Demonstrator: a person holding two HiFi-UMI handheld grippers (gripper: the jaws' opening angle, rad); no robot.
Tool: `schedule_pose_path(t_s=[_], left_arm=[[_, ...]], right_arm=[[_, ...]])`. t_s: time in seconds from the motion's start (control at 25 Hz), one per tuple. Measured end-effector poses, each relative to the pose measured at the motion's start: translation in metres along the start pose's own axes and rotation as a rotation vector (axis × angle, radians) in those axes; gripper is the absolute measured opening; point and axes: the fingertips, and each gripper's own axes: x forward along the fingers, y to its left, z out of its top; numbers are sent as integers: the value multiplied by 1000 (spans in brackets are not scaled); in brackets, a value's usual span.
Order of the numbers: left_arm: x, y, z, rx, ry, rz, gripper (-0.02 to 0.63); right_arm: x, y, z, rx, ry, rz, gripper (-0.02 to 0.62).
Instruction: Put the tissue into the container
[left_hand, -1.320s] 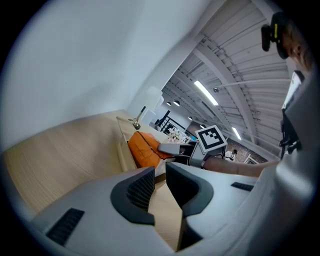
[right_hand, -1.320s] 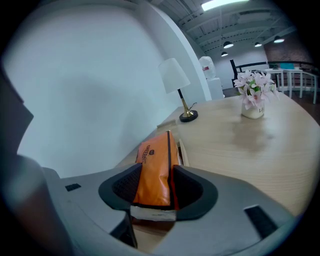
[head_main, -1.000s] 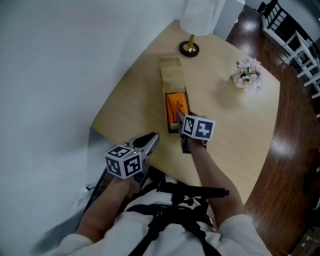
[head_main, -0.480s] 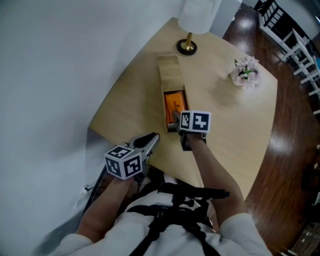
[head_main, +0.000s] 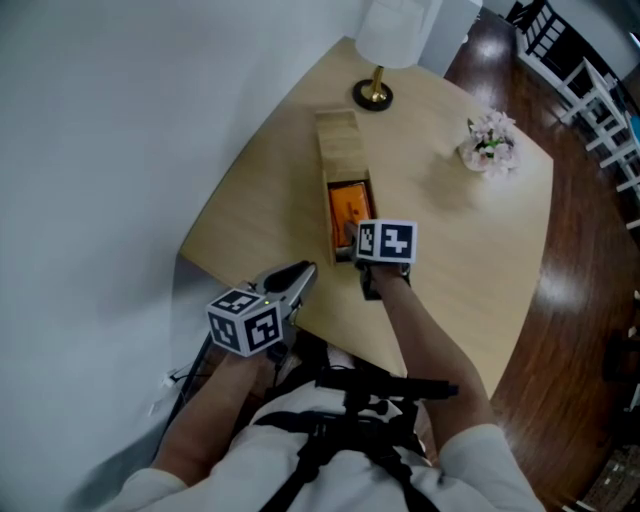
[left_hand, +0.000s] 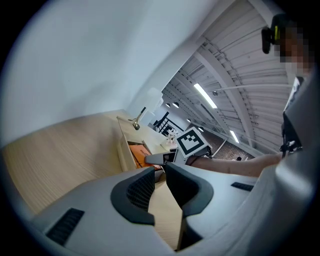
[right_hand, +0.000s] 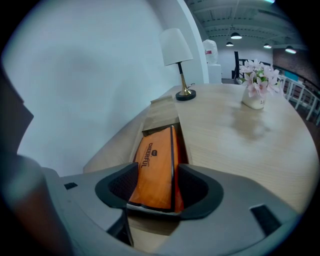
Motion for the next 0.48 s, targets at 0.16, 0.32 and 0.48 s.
schedule_pose_path(t_s=[0.16,0.32,0.48], left_arm=[[-2,0,3,1,-7,4,54],[-2,-1,7,4,-14,0,54],[2,-7,16,21,-25,-16,54]], right_arm=[[-6,-1,4,-11,-28,-15,255],[-13,-1,13,-17,-63,-14,255],[-25,-8,21,-12,-102,-22,255]])
